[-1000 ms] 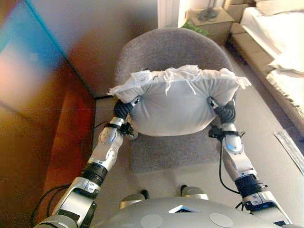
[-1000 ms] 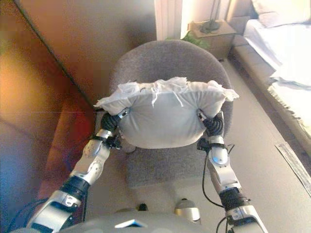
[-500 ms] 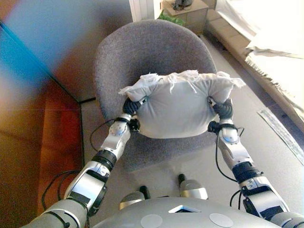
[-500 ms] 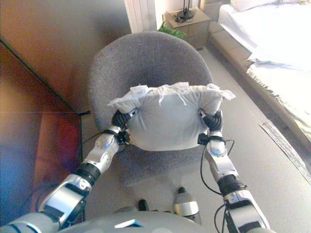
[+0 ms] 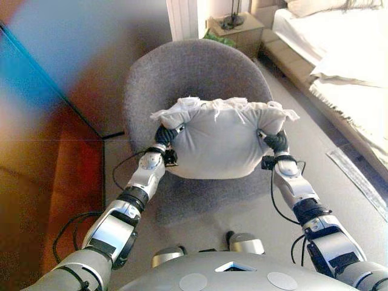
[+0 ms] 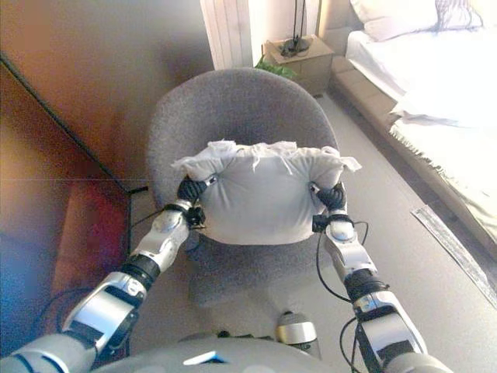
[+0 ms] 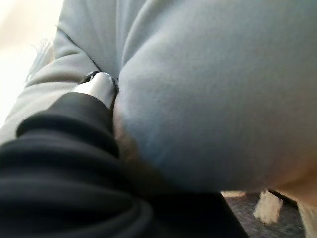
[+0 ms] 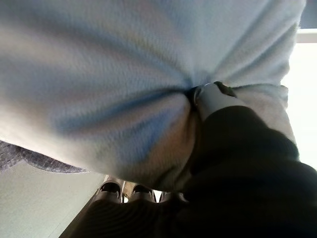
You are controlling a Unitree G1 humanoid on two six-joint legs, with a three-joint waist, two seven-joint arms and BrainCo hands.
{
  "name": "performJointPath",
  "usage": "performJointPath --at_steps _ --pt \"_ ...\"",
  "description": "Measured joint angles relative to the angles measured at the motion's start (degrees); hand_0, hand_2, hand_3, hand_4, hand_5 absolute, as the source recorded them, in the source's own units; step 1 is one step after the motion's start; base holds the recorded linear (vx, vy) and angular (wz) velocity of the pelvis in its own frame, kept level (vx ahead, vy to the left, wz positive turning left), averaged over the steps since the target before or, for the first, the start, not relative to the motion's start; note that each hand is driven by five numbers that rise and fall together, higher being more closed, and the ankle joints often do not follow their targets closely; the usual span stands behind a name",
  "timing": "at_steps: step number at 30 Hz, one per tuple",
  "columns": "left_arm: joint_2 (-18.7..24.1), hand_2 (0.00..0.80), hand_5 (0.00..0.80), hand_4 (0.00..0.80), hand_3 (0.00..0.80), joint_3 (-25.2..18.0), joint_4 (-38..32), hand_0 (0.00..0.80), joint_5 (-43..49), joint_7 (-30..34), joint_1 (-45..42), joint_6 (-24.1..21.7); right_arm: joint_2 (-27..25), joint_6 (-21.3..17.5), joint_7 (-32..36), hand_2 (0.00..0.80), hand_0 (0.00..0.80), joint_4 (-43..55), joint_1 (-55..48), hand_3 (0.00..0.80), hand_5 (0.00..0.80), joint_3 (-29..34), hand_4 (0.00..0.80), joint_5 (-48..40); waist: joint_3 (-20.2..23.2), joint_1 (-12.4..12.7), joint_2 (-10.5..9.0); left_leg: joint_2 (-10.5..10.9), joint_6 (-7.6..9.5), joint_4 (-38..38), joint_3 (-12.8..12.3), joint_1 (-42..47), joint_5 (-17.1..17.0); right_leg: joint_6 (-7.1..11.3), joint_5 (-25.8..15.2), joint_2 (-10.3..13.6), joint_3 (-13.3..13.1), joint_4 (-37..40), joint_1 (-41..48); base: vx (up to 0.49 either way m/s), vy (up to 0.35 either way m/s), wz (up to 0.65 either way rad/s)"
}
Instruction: Pick up the cushion and take it to the sofa
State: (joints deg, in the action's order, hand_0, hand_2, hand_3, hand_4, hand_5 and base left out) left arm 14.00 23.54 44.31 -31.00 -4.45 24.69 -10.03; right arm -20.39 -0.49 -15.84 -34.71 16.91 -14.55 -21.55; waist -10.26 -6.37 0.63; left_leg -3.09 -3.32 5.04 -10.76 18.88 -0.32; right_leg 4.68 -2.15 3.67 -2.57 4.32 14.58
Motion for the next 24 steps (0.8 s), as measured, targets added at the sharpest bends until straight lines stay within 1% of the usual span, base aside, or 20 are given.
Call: performJointPath --at_steps 3,6,8,11,14,15,16,17,21,24 --pt "0.30 0.800 0.800 0.800 0.800 -0.02 1.74 0.800 0.24 1.29 -0.25 2.42 0.50 1.96 2.01 0.800 0.800 -3.90 0.17 0.800 0.800 -0.64 0.800 0.00 -0.18 1.74 -1.44 -0.57 -0.40 -0.04 0.58 1.78 0.27 -0.59 0.04 -0.53 0.25 -0.01 1.92 0.223 -0.128 0.05" --pt "0.89 0.800 0.800 0.800 0.800 -0.02 4.22 0.800 1.09 3.10 -0.27 4.50 2.00 3.22 3.45 0.800 0.800 -7.88 0.32 0.800 0.800 -1.17 0.800 -0.16 0.08 3.42 -2.93 -0.81 -0.54 -0.07 1.58 2.49 0.34 -0.61 0.04 -0.80 0.76 -0.03 2.94 0.140 -0.074 0.05" --pt "1.56 0.800 0.800 0.800 0.800 -0.02 5.75 0.800 1.95 4.08 -0.35 5.41 2.55 3.41 4.56 0.800 0.800 -9.68 0.35 0.800 0.800 -2.02 0.800 -0.56 0.04 4.25 -3.91 -0.70 -0.52 -0.10 1.71 2.86 0.34 -0.61 0.04 -0.66 1.24 -0.14 3.22 0.178 -0.026 0.07" --pt "3.50 0.800 0.800 0.800 0.800 -0.02 6.84 0.800 2.29 5.83 -0.94 6.03 3.79 3.96 6.40 0.800 0.800 -11.28 0.58 0.800 0.800 -2.22 0.800 -0.72 0.39 4.49 -5.34 -0.58 -0.43 -0.11 2.07 2.98 0.29 -0.59 0.05 -0.49 1.57 -0.48 3.32 0.216 0.018 0.04" --pt "4.67 0.800 0.800 0.800 0.800 -0.04 6.98 0.800 2.26 6.32 -1.85 6.87 4.38 4.38 8.81 0.800 0.800 -13.07 0.96 0.800 0.800 -2.22 0.800 -1.16 0.44 4.71 -5.65 -0.44 -0.37 -0.10 2.03 4.14 0.32 -0.59 0.06 -0.29 2.35 -0.76 4.25 0.178 0.066 0.00" --pt "4.64 0.734 0.734 0.734 0.734 -0.04 7.19 0.734 2.27 6.45 -1.97 7.18 4.39 4.68 9.62 0.800 0.800 -13.73 0.96 0.800 0.800 -2.22 0.800 -1.19 0.43 4.93 -5.63 -0.37 -0.33 -0.10 2.02 4.44 0.31 -0.59 0.08 -0.22 2.72 -0.94 4.43 0.154 0.087 0.02" --pt "4.56 0.427 0.427 0.427 0.427 -0.04 7.62 0.427 2.28 6.64 -1.99 7.41 4.39 4.91 10.41 0.800 0.800 -14.60 0.95 0.800 0.800 -2.22 0.800 -1.23 0.44 5.53 -5.64 -0.36 -0.29 -0.12 2.04 4.59 0.27 -0.58 0.08 -0.17 3.06 -1.10 4.54 0.143 0.088 0.01" --pt "4.42 0.000 0.000 0.000 0.000 -0.04 8.05 0.000 2.27 6.70 -1.99 7.94 4.39 5.34 11.05 0.800 0.800 -15.50 0.95 0.800 0.800 -2.22 0.800 -1.60 0.44 5.61 -5.64 -0.36 -0.26 -0.25 2.06 4.64 0.25 -0.50 0.14 -0.09 3.10 -1.21 4.61 0.114 0.080 0.04" --pt "4.75 0.000 0.000 0.000 0.000 -0.10 10.09 0.000 2.27 6.81 -2.23 8.71 3.74 6.80 13.47 0.800 0.800 -18.61 0.98 0.800 0.800 -1.85 0.800 -2.31 0.41 5.73 -5.47 0.12 -0.10 -0.75 3.49 4.66 0.14 -0.23 1.07 0.65 4.34 -2.66 4.89 0.109 0.128 0.17" --pt "5.18 0.000 0.000 0.000 0.000 -0.14 11.31 0.000 2.15 6.64 -2.23 8.65 2.80 7.16 13.62 0.800 0.800 -19.71 1.03 0.800 0.800 -1.67 0.800 -2.86 0.70 5.77 -4.84 0.69 0.20 -0.98 4.17 4.67 -0.05 0.08 1.66 1.35 4.93 -3.87 4.78 0.032 0.164 0.13"
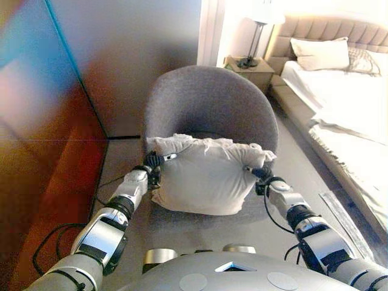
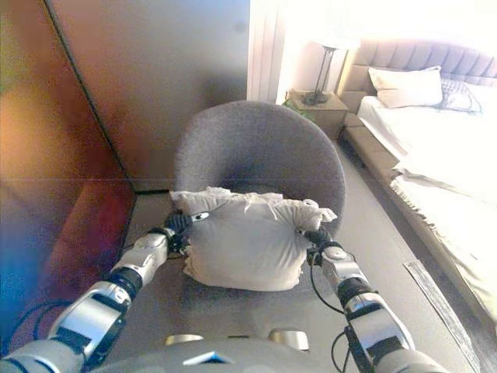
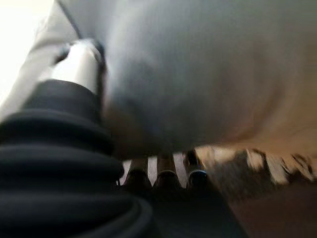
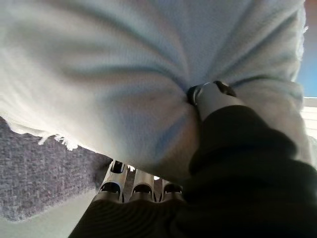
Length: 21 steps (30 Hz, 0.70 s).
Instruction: Pick up the cushion and take it to the sofa
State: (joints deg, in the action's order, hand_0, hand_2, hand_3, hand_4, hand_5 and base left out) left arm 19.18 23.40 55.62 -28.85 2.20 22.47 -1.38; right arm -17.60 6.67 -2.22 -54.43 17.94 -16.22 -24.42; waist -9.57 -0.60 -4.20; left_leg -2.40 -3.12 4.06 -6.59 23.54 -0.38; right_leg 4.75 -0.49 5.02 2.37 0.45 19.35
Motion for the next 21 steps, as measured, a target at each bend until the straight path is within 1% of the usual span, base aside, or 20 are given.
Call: performJointPath --at_steps 3,7,8,10,11,14,17,18,20,21 --pt "0.70 0.000 0.000 0.000 0.000 -0.03 1.01 0.000 -0.11 -0.15 0.00 -0.14 -2.18 0.38 0.00 0.800 0.800 -0.75 0.00 0.800 0.800 0.34 0.800 -0.01 0.35 -0.07 1.31 0.84 0.54 0.07 0.23 -0.24 -0.31 0.65 0.89 0.92 0.10 -1.74 -1.13 0.054 0.146 0.04" --pt "1.50 0.000 0.000 0.000 0.000 -0.03 3.63 0.000 -1.57 -0.34 -0.01 -0.37 -4.66 1.46 0.46 0.800 0.800 -1.60 0.00 0.800 0.800 1.30 0.800 0.23 0.79 -0.11 2.92 1.71 0.86 0.02 0.47 -0.26 -0.49 1.21 1.71 1.96 0.14 -3.62 -1.83 0.054 0.131 0.03" --pt "1.60 0.000 0.000 0.000 0.000 -0.03 4.18 0.000 -1.81 -0.54 -0.01 -0.49 -5.32 1.68 0.57 0.759 0.759 -1.70 0.00 0.759 0.759 1.34 0.759 0.24 0.86 -0.10 3.37 1.91 0.93 -0.02 0.48 -0.31 -0.54 1.35 1.90 2.17 0.12 -4.12 -2.10 0.018 0.127 0.02" --pt "1.92 0.000 0.000 0.000 0.000 -0.02 4.58 0.000 -2.06 -0.86 -0.02 -0.64 -6.37 2.42 0.54 0.104 0.104 -1.94 0.00 0.104 0.104 2.06 0.104 0.27 1.29 -0.12 4.19 2.29 1.15 -0.18 0.52 -1.10 -0.71 1.50 2.28 2.59 0.10 -5.29 -3.37 0.006 0.117 0.01" --pt "2.11 0.000 0.000 0.000 0.000 -0.02 4.71 0.000 -2.48 -1.13 -0.01 -1.01 -7.17 2.52 0.53 0.000 0.000 -1.99 0.05 0.000 0.000 2.09 0.000 0.26 1.49 -0.13 4.62 2.47 1.36 -0.29 0.52 -1.63 -0.87 1.55 2.25 2.79 0.12 -5.54 -3.96 -0.009 0.101 0.01" --pt "2.61 0.000 0.000 0.000 0.000 -0.04 5.02 0.000 -3.55 -1.91 -0.01 -2.01 -9.31 2.54 0.37 0.000 0.000 -2.17 0.11 0.000 0.000 2.33 0.000 0.25 1.52 -0.13 5.36 2.70 1.60 -0.62 0.60 -2.48 -1.05 1.60 2.32 3.14 0.20 -6.25 -4.93 -0.030 0.081 0.01" --pt "4.36 0.000 0.000 0.000 0.000 -0.60 6.98 0.000 -3.95 -3.19 -0.11 -2.42 -12.07 2.58 -0.57 0.000 0.000 -2.44 1.17 0.000 0.000 3.68 0.000 0.21 1.52 -0.16 5.93 2.84 1.79 -0.92 0.58 -3.60 -1.22 1.46 2.37 3.84 1.51 -7.10 -6.38 -0.040 0.089 -0.02" --pt "5.01 0.000 0.000 0.000 0.000 -1.93 7.53 0.000 -3.96 -3.45 -0.13 -2.50 -13.76 2.57 -1.28 0.000 0.000 -2.58 1.22 0.000 0.000 4.97 0.000 0.20 1.61 -0.15 6.09 2.89 1.83 -0.99 0.56 -4.42 -1.19 1.50 2.36 4.24 2.25 -7.65 -7.15 -0.063 0.108 -0.01" --pt "7.01 0.000 0.000 0.000 0.000 -3.65 7.90 0.000 -4.21 -3.40 -0.33 -3.24 -17.74 2.71 -1.81 0.000 0.000 -3.03 1.41 0.000 0.000 6.99 0.000 0.17 1.60 -0.10 6.58 2.95 1.85 -1.17 0.66 -5.44 -1.27 1.50 2.36 4.35 2.44 -7.94 -8.09 -0.106 0.130 0.00" --pt "8.15 0.000 0.000 0.000 0.000 -5.27 7.93 0.000 -4.70 -3.44 -0.77 -3.87 -20.38 2.78 -1.83 0.000 0.000 -3.05 1.99 0.000 0.000 7.81 0.000 0.14 1.30 -0.12 7.04 3.07 1.89 -1.35 0.58 -5.72 -1.30 1.52 2.38 4.56 2.53 -8.44 -8.80 -0.134 0.119 -0.02"
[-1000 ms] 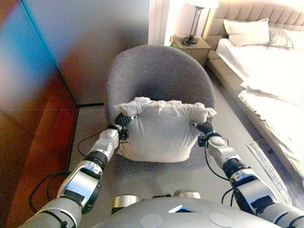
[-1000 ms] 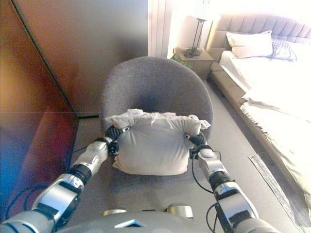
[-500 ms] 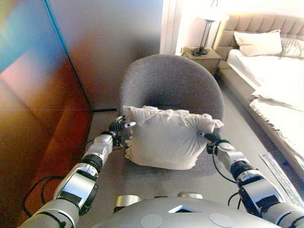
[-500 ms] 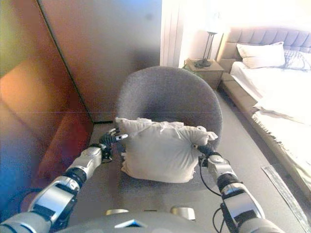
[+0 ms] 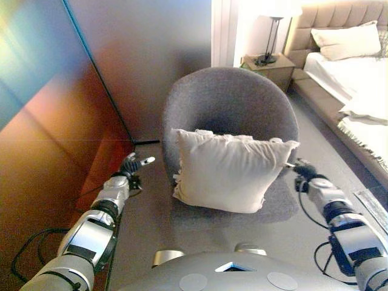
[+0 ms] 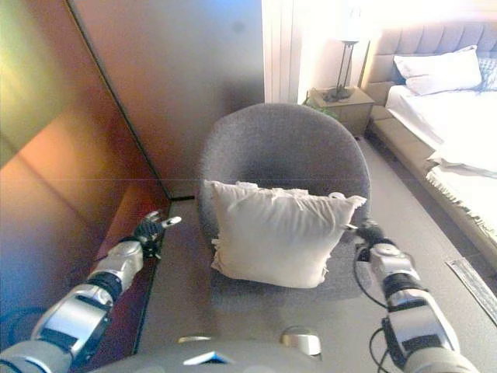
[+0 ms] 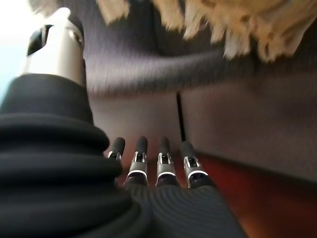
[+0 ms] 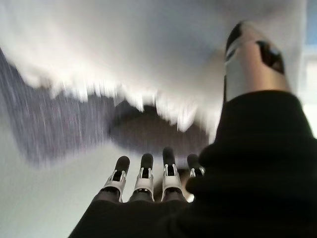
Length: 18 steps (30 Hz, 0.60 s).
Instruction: Pick up the cushion and take it to the sofa
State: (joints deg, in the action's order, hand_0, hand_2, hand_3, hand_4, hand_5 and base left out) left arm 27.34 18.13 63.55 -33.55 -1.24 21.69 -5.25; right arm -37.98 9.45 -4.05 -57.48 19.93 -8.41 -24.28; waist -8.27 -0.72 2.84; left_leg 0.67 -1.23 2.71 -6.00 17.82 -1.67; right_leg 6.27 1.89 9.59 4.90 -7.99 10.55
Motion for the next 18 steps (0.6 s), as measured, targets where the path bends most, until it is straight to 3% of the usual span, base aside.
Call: performJointPath --at_steps 6,14,18 --pt "5.02 0.000 0.000 0.000 0.000 -8.86 -5.30 0.000 -0.09 0.06 -6.01 -2.01 -12.76 1.24 1.07 0.000 0.000 3.65 0.88 0.000 0.000 10.37 0.000 -2.20 -2.93 -0.18 1.97 0.81 0.72 -1.73 0.23 -5.25 -0.62 0.64 -0.49 0.78 0.22 -1.95 -5.46 -0.201 0.058 0.00" --pt "4.65 0.000 0.000 0.000 0.000 -14.77 -8.25 0.000 -1.35 -1.70 -15.02 -1.64 -13.84 3.28 1.51 0.000 0.000 6.94 2.10 0.000 0.000 17.34 0.000 -3.48 -8.74 0.03 2.14 0.78 0.80 -2.90 0.50 -6.65 -0.48 0.01 -0.14 1.02 0.34 -3.36 -7.00 -0.080 0.033 0.00" --pt "2.38 0.000 0.000 0.000 0.000 -17.19 -7.97 0.000 2.00 -2.37 -20.72 -1.82 -13.18 3.03 0.44 0.000 0.000 14.34 -4.65 0.000 0.000 21.83 0.000 -3.47 -9.68 0.04 2.24 0.81 0.60 -2.42 0.57 -6.35 -0.56 0.12 0.24 0.98 0.47 -3.34 -6.90 -0.042 0.045 0.01"
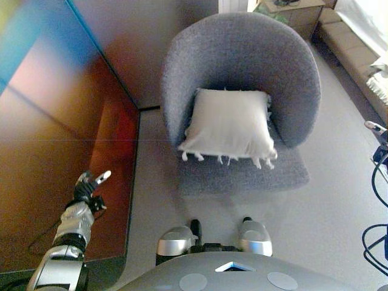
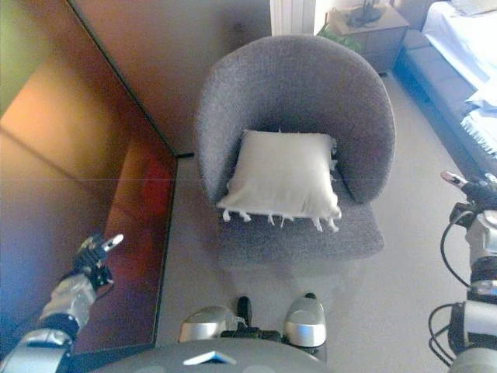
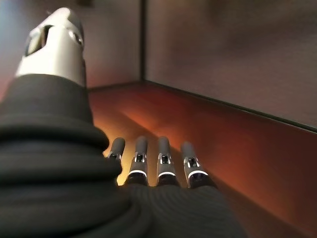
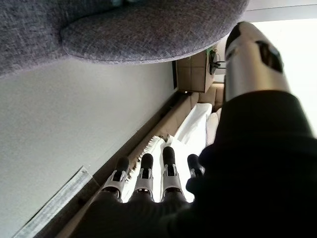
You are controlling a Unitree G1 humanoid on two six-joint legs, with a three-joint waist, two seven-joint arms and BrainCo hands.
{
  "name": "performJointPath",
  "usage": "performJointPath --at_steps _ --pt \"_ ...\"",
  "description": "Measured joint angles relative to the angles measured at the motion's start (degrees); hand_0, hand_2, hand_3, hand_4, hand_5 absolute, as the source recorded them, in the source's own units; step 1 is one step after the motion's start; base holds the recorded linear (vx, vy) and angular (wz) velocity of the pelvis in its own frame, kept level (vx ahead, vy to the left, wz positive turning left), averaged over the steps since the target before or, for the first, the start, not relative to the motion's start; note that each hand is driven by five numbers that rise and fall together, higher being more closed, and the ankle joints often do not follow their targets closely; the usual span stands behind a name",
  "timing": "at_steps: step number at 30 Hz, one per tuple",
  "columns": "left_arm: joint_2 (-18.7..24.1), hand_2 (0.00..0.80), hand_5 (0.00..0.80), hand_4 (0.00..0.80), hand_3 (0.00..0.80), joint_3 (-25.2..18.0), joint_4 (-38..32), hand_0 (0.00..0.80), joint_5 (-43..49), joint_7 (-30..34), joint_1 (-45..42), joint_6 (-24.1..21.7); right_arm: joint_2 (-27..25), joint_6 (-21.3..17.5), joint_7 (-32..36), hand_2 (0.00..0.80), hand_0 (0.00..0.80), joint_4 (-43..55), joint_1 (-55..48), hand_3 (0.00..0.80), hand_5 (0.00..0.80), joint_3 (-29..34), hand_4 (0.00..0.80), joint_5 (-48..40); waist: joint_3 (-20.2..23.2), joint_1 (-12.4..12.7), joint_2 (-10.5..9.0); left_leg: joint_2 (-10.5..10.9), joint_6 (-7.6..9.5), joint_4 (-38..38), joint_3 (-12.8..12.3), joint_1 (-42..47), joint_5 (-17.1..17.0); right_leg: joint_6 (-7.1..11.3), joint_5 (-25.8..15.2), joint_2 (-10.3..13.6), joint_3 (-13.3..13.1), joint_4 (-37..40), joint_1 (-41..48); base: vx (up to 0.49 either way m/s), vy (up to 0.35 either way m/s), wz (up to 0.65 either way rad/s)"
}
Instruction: Pick up the cushion and take it to the sofa
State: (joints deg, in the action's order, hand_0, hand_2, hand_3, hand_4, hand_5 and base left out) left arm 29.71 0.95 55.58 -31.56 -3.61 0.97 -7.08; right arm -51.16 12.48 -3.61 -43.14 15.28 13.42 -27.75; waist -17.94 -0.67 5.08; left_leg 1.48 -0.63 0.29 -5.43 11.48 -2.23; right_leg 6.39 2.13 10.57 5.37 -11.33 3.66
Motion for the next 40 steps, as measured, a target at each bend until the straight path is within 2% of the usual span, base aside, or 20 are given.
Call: performJointPath --at_steps 5,7,10,14,17,21,24,27,30,35,40 --pt "-2.47 0.000 0.000 0.000 0.000 -0.03 2.06 0.000 1.60 0.05 -5.56 -2.03 1.37 -0.20 -2.73 0.000 0.000 1.60 -7.24 0.000 0.000 6.54 0.000 0.04 -0.90 -0.16 0.69 0.08 -0.06 0.34 0.14 0.01 0.04 0.11 0.19 0.00 0.09 0.08 0.03 -0.108 0.058 0.01" --pt "-3.55 0.000 0.000 0.000 0.000 -0.18 1.96 0.000 1.88 -0.07 -7.94 -3.09 2.51 -1.63 -3.48 0.000 0.000 2.66 -11.33 0.000 0.000 9.49 0.000 0.44 -1.28 -0.29 0.92 0.04 -0.06 0.47 0.15 -0.10 0.07 0.09 0.21 0.00 0.08 0.10 -0.10 -0.123 -0.029 0.00" --pt "-6.02 0.000 0.000 0.000 0.000 -1.52 1.67 0.000 4.62 -0.19 -11.26 -4.16 7.33 -3.88 -3.65 0.000 0.000 4.16 -18.18 0.000 0.000 11.90 0.000 3.95 -1.39 -0.38 1.38 -0.25 0.15 0.91 0.21 -0.19 0.28 -0.14 0.36 -0.27 0.09 0.09 -0.21 -0.126 -0.063 0.00" --pt "-9.87 0.000 0.000 0.000 0.000 -2.19 2.02 0.000 10.28 0.41 -15.71 -4.07 17.55 -6.11 -3.16 0.000 0.000 4.08 -27.36 0.000 0.000 12.06 0.000 8.29 -1.26 -0.32 0.98 -0.49 -0.09 1.04 1.05 -0.23 0.46 -0.41 0.79 -0.59 0.47 0.08 0.04 -0.115 -0.076 0.03" --pt "-11.59 0.000 0.000 0.000 0.000 -2.30 4.60 0.000 12.57 1.56 -18.72 -1.95 24.52 -8.30 -3.29 0.000 0.000 -0.66 -32.22 0.000 0.000 9.35 0.000 11.45 -0.50 -0.30 -0.47 -0.77 -0.32 1.23 1.07 -0.15 0.64 -0.52 1.05 -0.95 0.54 0.27 0.37 -0.114 -0.077 0.00" --pt "-12.50 0.000 0.000 0.000 0.000 -1.85 8.66 0.000 14.74 0.21 -21.18 -1.33 32.01 -10.88 -4.23 0.000 0.000 -12.58 -34.49 0.000 0.000 3.37 0.000 12.54 2.56 0.09 -4.42 -1.45 -0.67 1.28 1.83 -0.07 0.90 -0.83 1.04 -1.60 1.37 1.46 1.47 -0.141 -0.069 0.10" --pt "-14.51 0.000 0.000 0.000 0.000 0.19 12.34 0.000 15.18 -2.54 -21.09 -0.70 36.21 -11.21 -4.40 0.000 0.000 -22.21 -34.74 0.000 0.000 -1.62 0.000 13.74 6.16 0.26 -6.25 -1.59 -0.68 1.81 2.45 0.05 0.91 -0.86 1.01 -1.87 1.50 2.48 2.22 -0.148 -0.043 0.09" --pt "-16.06 0.000 0.000 0.000 0.000 2.57 15.36 0.000 16.40 -3.44 -20.05 1.95 40.09 -11.00 -4.30 0.000 0.000 -27.62 -34.54 0.000 0.000 -6.53 0.000 14.71 9.12 0.27 -7.50 -1.71 -0.68 2.11 2.45 0.08 0.91 -0.93 0.97 -2.11 1.36 2.96 2.30 -0.133 -0.004 0.01" --pt "-16.98 0.000 0.000 0.000 0.000 3.08 17.36 0.000 17.24 -2.95 -18.24 6.87 42.22 -9.91 -2.38 0.000 0.000 -31.08 -33.83 0.000 0.000 -10.68 0.000 17.26 10.41 0.26 -7.45 -1.88 -0.67 2.29 2.42 0.08 0.90 -0.94 0.93 -2.35 1.24 3.69 2.54 -0.111 0.028 -0.01" --pt "-17.32 0.000 0.000 0.000 0.000 4.89 19.32 0.000 17.16 -0.44 -16.40 15.50 42.31 -6.55 0.71 0.000 0.000 -31.94 -32.29 0.000 0.000 -15.89 0.000 20.82 13.46 0.19 -6.11 -2.07 -0.63 3.81 2.27 0.99 0.71 -1.07 0.23 -2.59 1.08 5.36 3.35 -0.135 0.039 -0.03" --pt "-17.33 0.000 0.000 0.000 0.000 8.00 19.20 0.000 15.84 1.36 -14.25 19.60 41.32 -5.76 0.64 0.000 0.000 -31.64 -28.92 0.000 0.000 -17.61 0.000 21.43 15.47 0.13 -5.11 -2.28 -0.60 4.74 2.17 1.00 0.61 -1.07 0.14 -3.03 1.07 6.30 3.32 -0.096 0.008 -0.01"
